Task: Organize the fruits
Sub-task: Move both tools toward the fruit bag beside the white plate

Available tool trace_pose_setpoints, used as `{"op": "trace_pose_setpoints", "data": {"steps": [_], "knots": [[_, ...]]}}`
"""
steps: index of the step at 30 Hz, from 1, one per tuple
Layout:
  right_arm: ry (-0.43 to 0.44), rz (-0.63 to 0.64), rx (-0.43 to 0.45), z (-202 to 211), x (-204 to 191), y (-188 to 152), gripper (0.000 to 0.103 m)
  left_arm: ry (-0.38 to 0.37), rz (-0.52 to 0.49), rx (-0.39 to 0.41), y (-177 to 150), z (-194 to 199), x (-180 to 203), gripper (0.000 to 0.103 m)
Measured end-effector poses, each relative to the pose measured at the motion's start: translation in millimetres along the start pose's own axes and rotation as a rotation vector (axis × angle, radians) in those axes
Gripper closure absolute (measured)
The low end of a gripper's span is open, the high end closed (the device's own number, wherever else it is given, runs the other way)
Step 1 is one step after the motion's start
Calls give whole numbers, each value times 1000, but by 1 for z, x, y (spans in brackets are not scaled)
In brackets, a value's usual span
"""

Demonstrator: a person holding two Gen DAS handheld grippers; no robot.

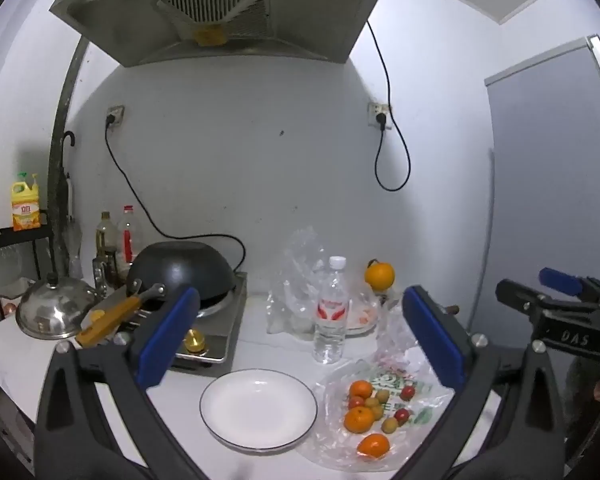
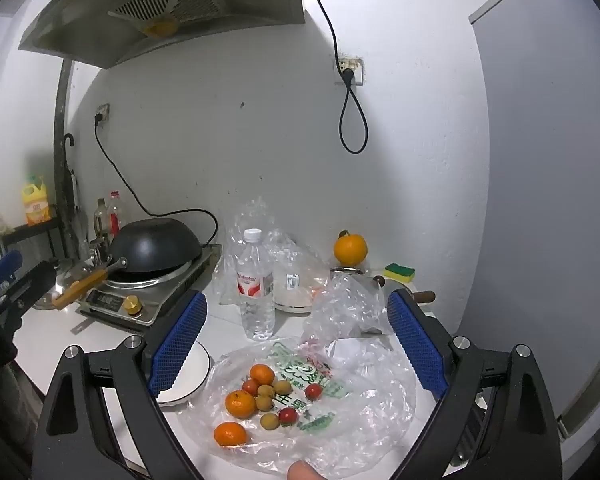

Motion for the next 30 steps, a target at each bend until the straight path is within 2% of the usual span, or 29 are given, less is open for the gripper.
{"op": "trace_pose_setpoints", "data": {"steps": [8,30], "knots": [[4,-3,-13,-5,5,1,9,33,-11,-17,-8,-9,-1,0],[22,9,-17,-6,2,2,9,-6,-4,-24,-14,-19,5,0]]}}
Point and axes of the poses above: each gripper's, at about its wrist camera, not at the fingertips, and z roughly against the way its jaws point, x to its right, y to its top, the point moved 9 cm from there along -z, roughly the way its jaws point, and after that the axes turned 13 degrees about -y, right-handed, at the moved point
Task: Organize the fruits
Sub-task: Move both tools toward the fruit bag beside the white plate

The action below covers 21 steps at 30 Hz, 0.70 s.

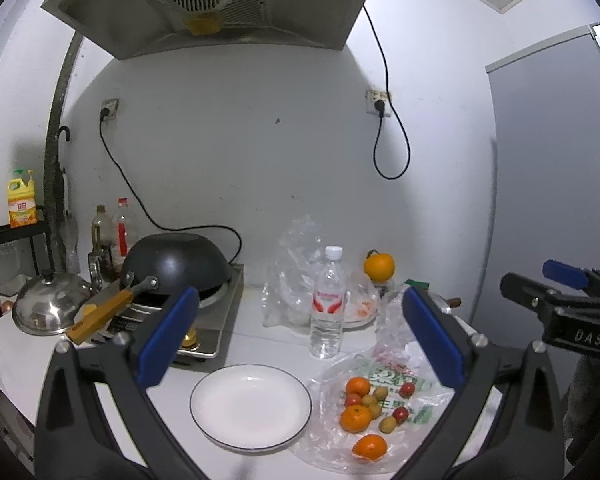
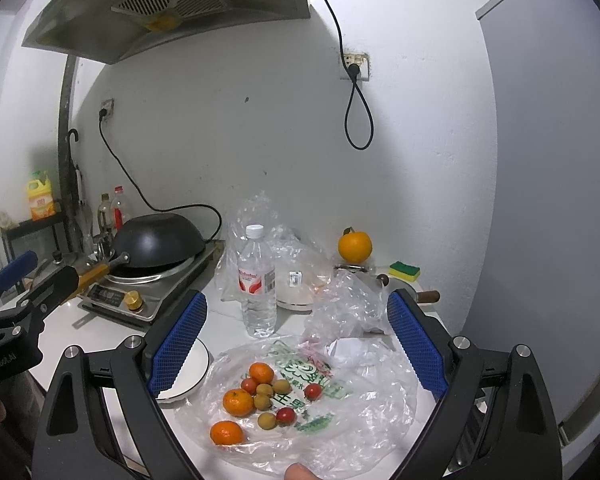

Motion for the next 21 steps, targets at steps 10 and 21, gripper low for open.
{"op": "trace_pose_setpoints", "data": {"steps": [10,21], "knots": [[1,-2,1,0,1,-1,9,-15,-4,-8,2,-2,6,0],[3,-7,-2,1,3,-1,9,-15,-8,-18,2,-7,11,0]]}}
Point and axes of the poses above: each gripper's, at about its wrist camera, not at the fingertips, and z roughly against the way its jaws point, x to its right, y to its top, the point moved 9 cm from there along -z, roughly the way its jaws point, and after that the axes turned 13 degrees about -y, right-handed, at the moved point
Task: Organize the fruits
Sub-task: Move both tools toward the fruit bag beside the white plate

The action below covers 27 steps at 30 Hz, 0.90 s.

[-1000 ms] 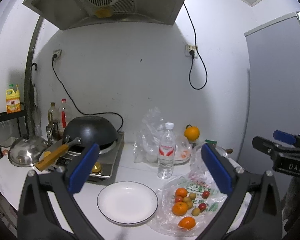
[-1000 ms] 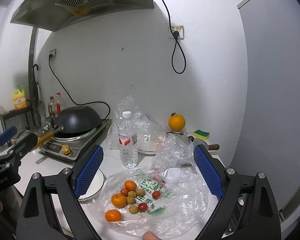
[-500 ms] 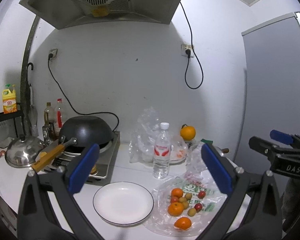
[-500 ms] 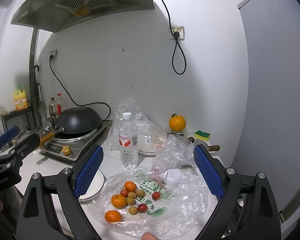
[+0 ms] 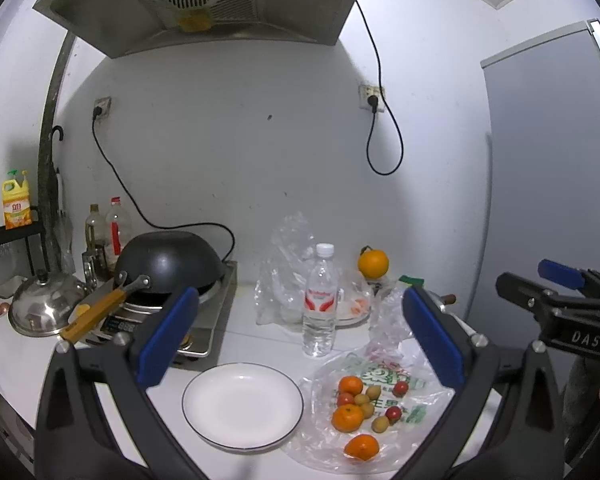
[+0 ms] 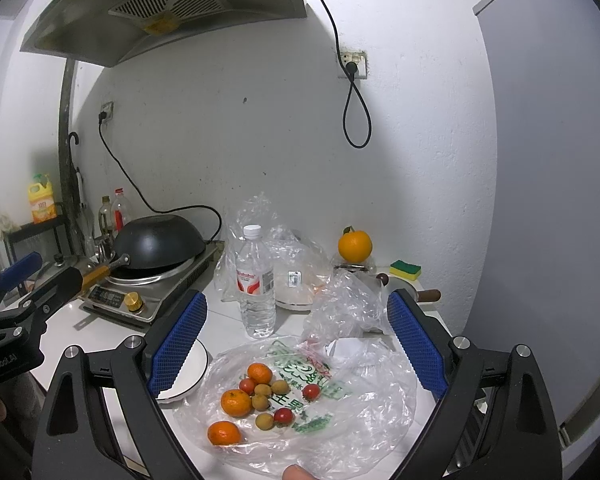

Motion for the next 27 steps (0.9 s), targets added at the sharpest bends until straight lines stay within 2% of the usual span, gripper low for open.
{"op": "trace_pose_setpoints", "data": {"steps": [27], "knots": [[-3,-8,-15,-3,6,-8,9,-10,-3,-21,-5,-9,9,0]]}}
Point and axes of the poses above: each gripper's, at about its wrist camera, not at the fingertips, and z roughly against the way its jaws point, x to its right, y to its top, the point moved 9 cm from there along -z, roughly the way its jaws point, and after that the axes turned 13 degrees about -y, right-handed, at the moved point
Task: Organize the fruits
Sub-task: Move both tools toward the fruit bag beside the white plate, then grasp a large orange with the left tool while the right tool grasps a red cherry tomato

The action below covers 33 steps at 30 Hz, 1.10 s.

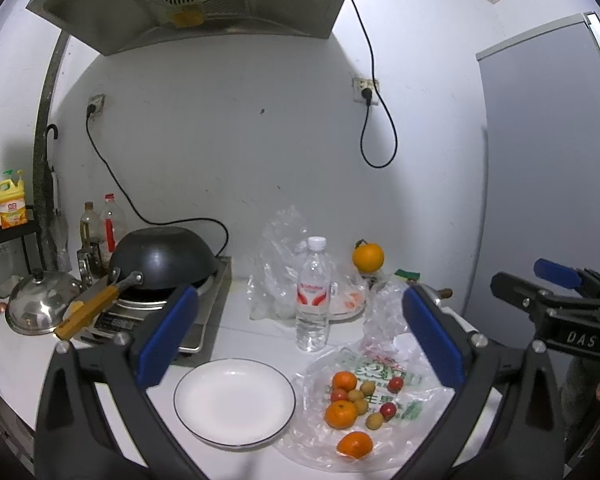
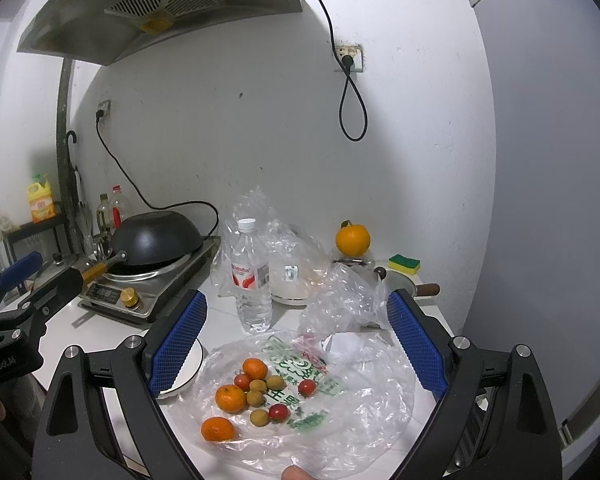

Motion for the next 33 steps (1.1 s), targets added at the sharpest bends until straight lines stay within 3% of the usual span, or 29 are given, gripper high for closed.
{"op": "trace_pose_setpoints", "data": {"steps": [14,33], "knots": [[0,-3,-34,-12,9,-9,9,-9,-3,-45,-13,-18,6,0],[18,4,-181,-63,22,-63,10,-57,-64,-282,-91,-73,33,0]]}}
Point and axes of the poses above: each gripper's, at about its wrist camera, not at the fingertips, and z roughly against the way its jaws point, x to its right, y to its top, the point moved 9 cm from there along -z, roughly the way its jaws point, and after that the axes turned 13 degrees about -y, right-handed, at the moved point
